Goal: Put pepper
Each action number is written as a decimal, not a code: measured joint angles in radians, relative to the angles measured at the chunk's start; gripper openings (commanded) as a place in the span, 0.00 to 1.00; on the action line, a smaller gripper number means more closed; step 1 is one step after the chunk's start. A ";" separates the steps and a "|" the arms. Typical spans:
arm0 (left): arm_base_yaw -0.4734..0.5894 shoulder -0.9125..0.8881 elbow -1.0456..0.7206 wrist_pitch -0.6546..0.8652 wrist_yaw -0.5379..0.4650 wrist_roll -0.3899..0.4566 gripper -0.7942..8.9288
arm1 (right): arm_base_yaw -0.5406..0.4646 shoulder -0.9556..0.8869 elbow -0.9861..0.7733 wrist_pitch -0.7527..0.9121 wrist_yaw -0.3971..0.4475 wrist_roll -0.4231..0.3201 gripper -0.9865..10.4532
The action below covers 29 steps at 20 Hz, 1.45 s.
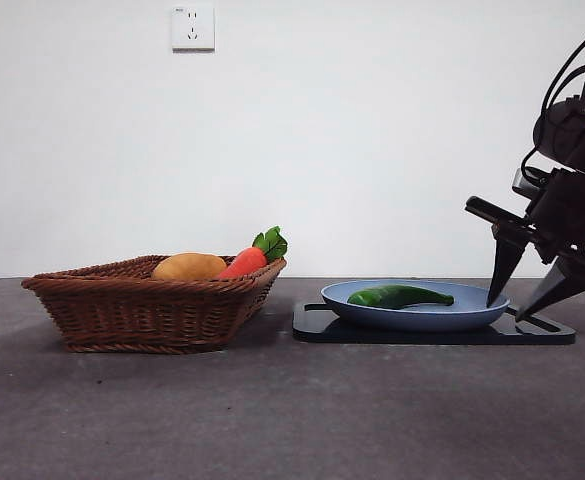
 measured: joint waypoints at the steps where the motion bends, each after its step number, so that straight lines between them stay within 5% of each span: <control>1: 0.000 0.000 0.000 -0.006 -0.018 0.000 0.34 | -0.004 -0.014 0.000 -0.024 0.001 -0.008 0.25; 8: 0.000 0.000 0.000 -0.069 -0.178 0.061 0.33 | -0.004 -0.381 0.004 -0.270 0.001 -0.121 0.25; 17: 0.000 0.014 0.000 -0.085 -0.204 0.120 0.33 | 0.314 -0.883 0.004 -0.658 -0.001 -0.236 0.23; 19: 0.000 0.014 0.000 -0.099 -0.204 0.121 0.31 | 0.367 -0.941 0.004 -0.719 -0.001 -0.236 0.16; 22: 0.000 0.014 0.000 -0.117 -0.204 0.123 0.11 | 0.410 -0.999 0.004 -0.796 -0.001 -0.272 0.09; 29: 0.000 0.014 0.000 -0.124 -0.204 0.123 0.09 | 0.412 -1.020 0.004 -0.808 -0.002 -0.314 0.10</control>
